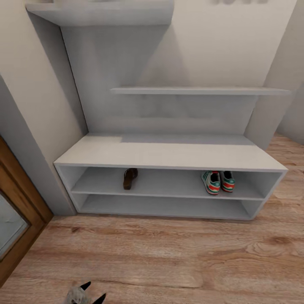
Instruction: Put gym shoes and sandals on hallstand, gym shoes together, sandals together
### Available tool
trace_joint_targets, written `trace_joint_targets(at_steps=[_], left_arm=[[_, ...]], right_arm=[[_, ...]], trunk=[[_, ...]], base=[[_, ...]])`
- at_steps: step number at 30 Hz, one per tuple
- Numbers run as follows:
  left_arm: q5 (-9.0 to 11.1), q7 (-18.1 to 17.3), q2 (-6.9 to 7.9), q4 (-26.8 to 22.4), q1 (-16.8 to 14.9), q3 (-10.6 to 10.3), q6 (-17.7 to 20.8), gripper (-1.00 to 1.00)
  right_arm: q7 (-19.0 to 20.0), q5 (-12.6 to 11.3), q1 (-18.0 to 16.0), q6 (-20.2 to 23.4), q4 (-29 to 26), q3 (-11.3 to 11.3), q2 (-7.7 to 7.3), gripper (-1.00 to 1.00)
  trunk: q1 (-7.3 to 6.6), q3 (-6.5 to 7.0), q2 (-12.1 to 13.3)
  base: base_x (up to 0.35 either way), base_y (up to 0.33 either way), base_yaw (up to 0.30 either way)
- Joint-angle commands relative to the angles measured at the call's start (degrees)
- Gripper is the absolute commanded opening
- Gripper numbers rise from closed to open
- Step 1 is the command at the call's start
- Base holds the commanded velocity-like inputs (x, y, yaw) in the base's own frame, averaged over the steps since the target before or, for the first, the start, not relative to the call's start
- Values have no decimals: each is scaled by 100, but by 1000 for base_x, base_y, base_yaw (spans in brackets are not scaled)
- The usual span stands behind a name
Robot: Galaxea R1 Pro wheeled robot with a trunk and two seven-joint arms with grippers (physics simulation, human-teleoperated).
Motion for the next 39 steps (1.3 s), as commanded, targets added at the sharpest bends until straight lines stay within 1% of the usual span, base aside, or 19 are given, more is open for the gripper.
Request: trace_joint_targets(at_steps=[1,2,4,5,8,13,18,19,22,29,39], left_arm=[[77,-183,22,21,129,72,-58,100],[108,-291,40,31,183,128,-100,100],[177,-623,104,84,340,389,-271,100],[187,-698,117,179,377,479,-325,100],[205,-735,128,368,400,547,-364,100],[219,-749,142,529,413,589,-387,100],[229,-751,152,542,416,597,-391,100],[235,-765,148,530,416,725,-392,100],[238,-784,146,514,416,815,-392,100],[239,-793,146,503,416,821,-385,100],[239,-795,146,501,416,823,-383,100]], right_arm=[[38,41,-8,-20,9,-38,4,-100],[39,41,-8,-20,13,-35,5,-100],[41,42,-8,-20,25,-32,7,-100],[42,44,-8,-20,28,-31,8,-100],[42,45,-8,-20,23,-30,8,-100],[37,41,-8,-20,-1,-30,9,-100],[38,27,-8,-22,-13,-33,16,-100],[38,34,-8,-23,21,-33,17,-100],[42,42,-8,-28,53,-25,25,-100],[42,42,-8,-28,49,-24,28,-100],[42,42,-8,-20,40,-24,59,-100]], trunk=[[-1,-3,-1],[-1,-3,-1],[-1,-3,-1],[-1,-3,-1],[-1,-3,-1],[-1,-3,-1],[-1,-3,-1],[-1,-3,-1],[-1,-3,-1],[-1,-3,-1],[-1,-3,-1]], base=[[-6,1,0],[-4,1,0],[-2,0,0],[0,0,0],[0,0,0],[-22,1,0],[-264,115,0],[-296,210,0],[-285,225,0],[-230,250,0],[-126,287,0]])
